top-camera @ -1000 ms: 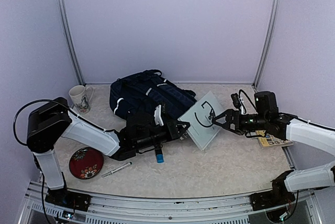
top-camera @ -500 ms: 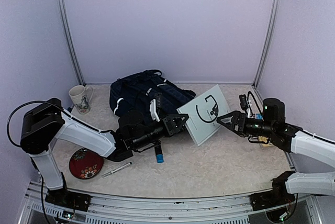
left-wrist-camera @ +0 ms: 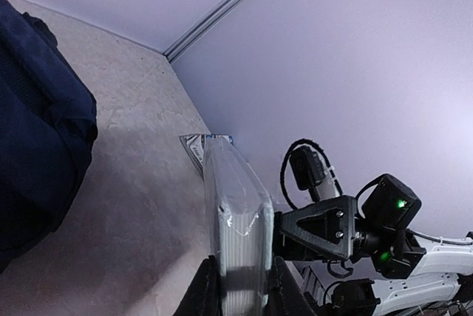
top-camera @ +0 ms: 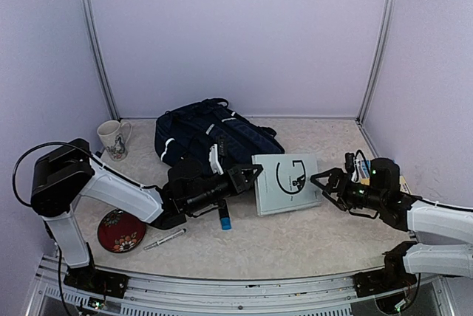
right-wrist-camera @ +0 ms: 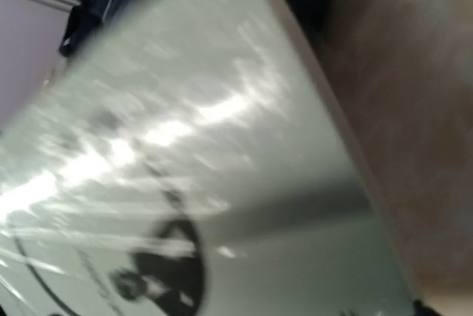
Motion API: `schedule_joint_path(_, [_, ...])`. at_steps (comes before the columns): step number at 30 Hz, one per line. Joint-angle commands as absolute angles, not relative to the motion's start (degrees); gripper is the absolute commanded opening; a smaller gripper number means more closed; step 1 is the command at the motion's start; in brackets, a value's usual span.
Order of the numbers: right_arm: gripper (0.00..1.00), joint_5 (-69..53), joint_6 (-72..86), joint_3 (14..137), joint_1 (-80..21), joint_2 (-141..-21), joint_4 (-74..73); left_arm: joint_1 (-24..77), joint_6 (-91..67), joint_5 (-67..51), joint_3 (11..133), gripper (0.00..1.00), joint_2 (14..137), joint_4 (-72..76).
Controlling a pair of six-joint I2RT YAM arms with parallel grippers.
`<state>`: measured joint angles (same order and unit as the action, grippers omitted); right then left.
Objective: Pack the student bag
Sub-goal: Pass from the left arm to the right
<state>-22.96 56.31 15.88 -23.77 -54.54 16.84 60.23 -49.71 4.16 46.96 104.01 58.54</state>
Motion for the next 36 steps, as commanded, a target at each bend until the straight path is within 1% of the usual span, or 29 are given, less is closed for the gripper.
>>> schedule_joint_path(1, [1.0,-18.04,48.41,21.83,-22.25,-53.19,8.53,58.55,-52.99,0.7,49.94,0.0,104.2,61.76])
schedule_joint_path(4, [1.0,-21.39,42.17,22.18,-18.04,-53.45,7.34,57.58,-52.27,-2.97,50.74,0.0,104.64,59.52])
schedule_joint_path(6, [1.0,-29.53,39.74,20.92,-14.64,-55.81,11.2,56.81,-53.01,-5.13,50.42,0.0,105.1,59.97])
schedule_joint_path(8, [1.0,-34.69,38.6,20.49,-12.53,-59.46,14.69,56.09,-54.15,-7.01,49.75,0.0,105.44,61.54])
schedule_joint_path(13, [1.0,-41.37,36.03,21.49,-11.26,-68.18,22.26,55.38,-53.52,-9.05,49.22,0.0,105.07,61.3])
schedule_joint_path(17, [1.0,-44.07,32.3,24.84,-10.9,-74.94,23.29,54.96,-53.35,-10.99,48.54,0.0,104.64,62.57])
schedule_joint_path(24, [1.0,-46.62,29.44,26.78,-9.95,-82.17,24.97,53.87,-53.12,-13.14,47.12,0.0,104.07,63.97])
schedule_joint_path(31, [1.0,-53.22,31.18,26.08,-9.65,-89.31,32.1,52.94,-54.07,-15.49,47.22,0.0,105.55,66.14])
schedule_joint_path(35, [0.98,-57.79,33.11,25.58,-9.67,-91.85,37.04,52.48,-54.67,-16.04,47.43,0.0,106.53,66.79])
schedule_joint_path(36, [0.97,-59.28,34.53,25.19,-9.71,-92.37,40.14,52.35,-54.74,-16.09,47.56,0.0,106.75,66.77])
